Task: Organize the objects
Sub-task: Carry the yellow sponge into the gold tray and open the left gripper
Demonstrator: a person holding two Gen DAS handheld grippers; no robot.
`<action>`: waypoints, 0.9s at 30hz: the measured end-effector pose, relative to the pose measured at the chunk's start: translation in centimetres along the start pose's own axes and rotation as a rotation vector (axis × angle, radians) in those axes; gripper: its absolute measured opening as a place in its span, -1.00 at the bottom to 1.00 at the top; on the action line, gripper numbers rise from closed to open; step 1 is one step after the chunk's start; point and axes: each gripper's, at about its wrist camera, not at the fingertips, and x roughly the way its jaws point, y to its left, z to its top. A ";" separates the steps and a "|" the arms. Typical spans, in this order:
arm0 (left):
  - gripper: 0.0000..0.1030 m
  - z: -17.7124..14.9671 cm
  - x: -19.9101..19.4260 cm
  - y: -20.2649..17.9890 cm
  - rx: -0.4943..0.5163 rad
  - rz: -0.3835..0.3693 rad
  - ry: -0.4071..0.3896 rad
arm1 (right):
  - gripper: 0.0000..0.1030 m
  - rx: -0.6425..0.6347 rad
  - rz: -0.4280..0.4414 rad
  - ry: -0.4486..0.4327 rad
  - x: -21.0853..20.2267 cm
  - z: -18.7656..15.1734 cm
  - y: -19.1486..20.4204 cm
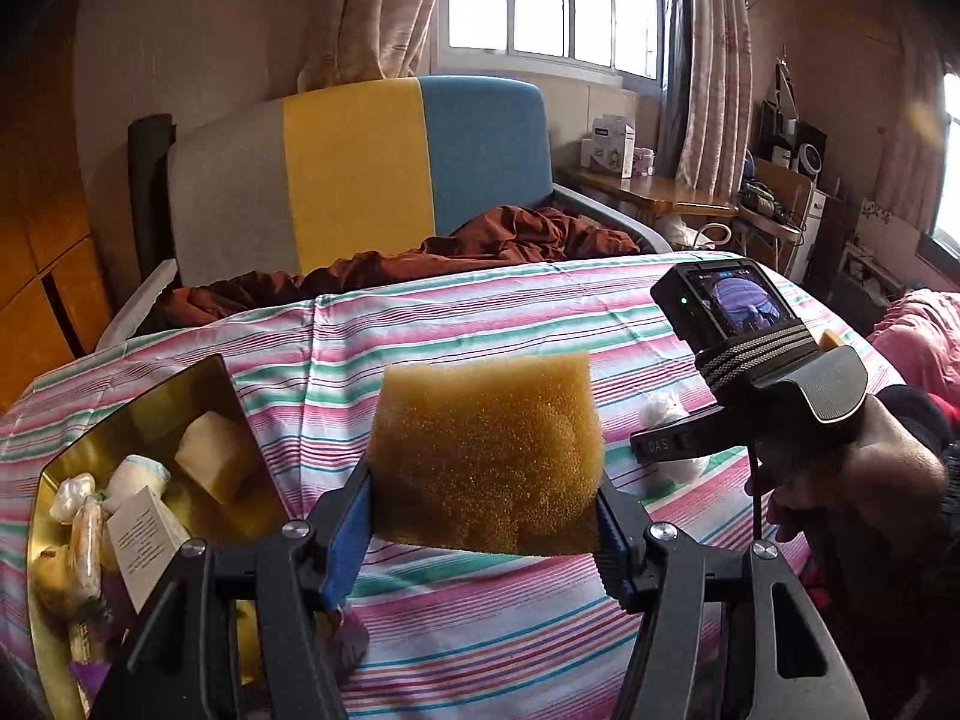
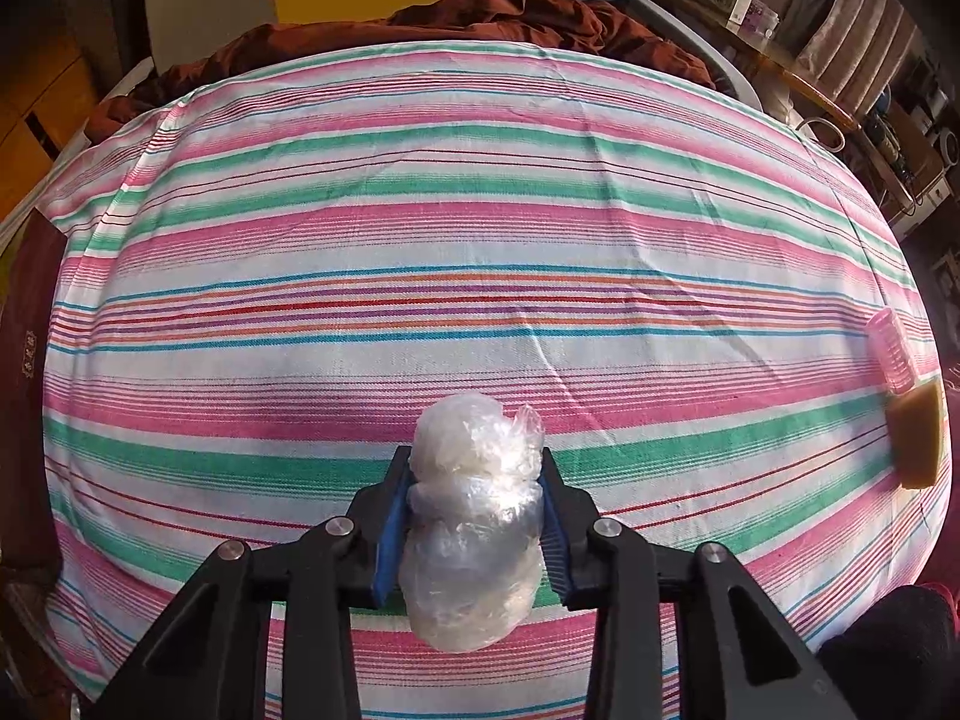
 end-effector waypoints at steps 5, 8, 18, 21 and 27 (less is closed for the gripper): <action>0.23 -0.7 -0.9 2.5 -0.061 0.026 0.007 | -0.28 -0.017 -0.016 -0.004 0.1 0.0 0.6; 0.23 -1.2 -1.7 4.0 -0.091 0.044 0.005 | -0.28 -0.028 -0.025 -0.006 0.3 0.0 0.9; 0.24 -2.7 -4.9 10.9 -0.260 0.120 -0.017 | -0.28 -0.059 -0.054 -0.016 0.3 -0.5 2.2; 0.24 -3.2 -6.0 14.0 -0.323 0.172 -0.024 | -0.28 -0.063 -0.059 -0.017 0.3 -0.6 2.6; 0.24 -6.2 -6.3 21.1 -0.476 0.305 0.034 | -0.28 -0.072 -0.066 -0.019 -0.7 -1.1 3.2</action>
